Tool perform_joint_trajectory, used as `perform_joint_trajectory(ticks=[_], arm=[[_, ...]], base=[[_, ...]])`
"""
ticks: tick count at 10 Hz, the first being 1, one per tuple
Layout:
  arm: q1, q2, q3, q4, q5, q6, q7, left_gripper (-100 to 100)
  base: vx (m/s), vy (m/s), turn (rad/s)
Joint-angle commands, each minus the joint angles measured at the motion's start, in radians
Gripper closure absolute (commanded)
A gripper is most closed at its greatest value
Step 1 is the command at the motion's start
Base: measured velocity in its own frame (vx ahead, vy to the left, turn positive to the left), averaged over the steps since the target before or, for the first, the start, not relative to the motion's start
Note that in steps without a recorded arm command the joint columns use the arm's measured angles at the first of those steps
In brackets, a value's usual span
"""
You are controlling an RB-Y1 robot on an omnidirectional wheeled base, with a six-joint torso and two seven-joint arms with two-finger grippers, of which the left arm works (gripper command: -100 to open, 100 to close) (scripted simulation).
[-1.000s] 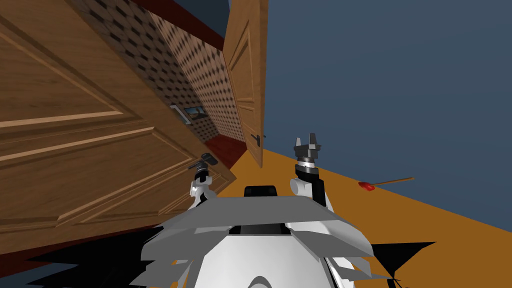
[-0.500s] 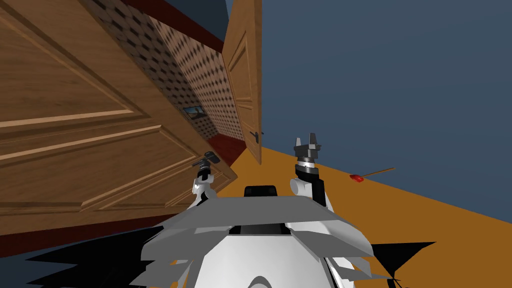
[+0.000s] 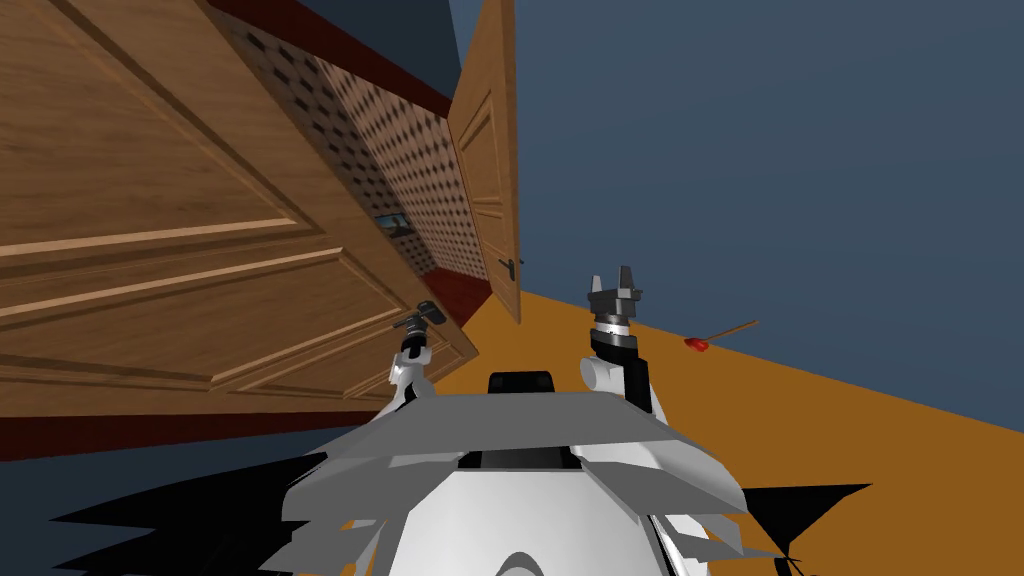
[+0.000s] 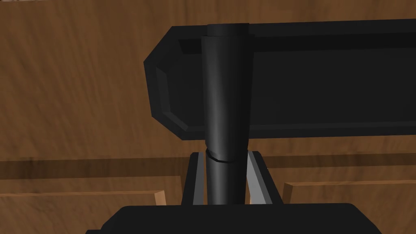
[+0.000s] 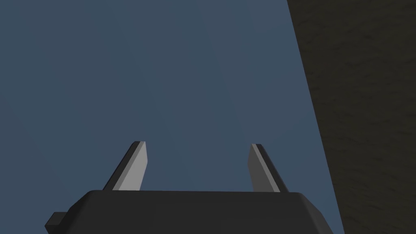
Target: Pull the door open
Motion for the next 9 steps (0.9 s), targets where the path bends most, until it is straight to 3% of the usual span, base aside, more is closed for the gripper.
perform_joint_trajectory(ticks=[1, 2, 9], arm=[[-0.006, 0.004, -0.014, 0.005, 0.003, -0.005, 0.000, 100], [-0.005, 0.004, -0.008, 0.009, 0.003, -0.007, -0.002, 100], [-0.016, 0.007, -0.092, 0.028, -0.020, -0.032, 0.036, 100]], base=[[-0.200, 0.020, -0.046], [-0.082, 0.001, -0.034], [-0.202, 0.021, -0.052]])
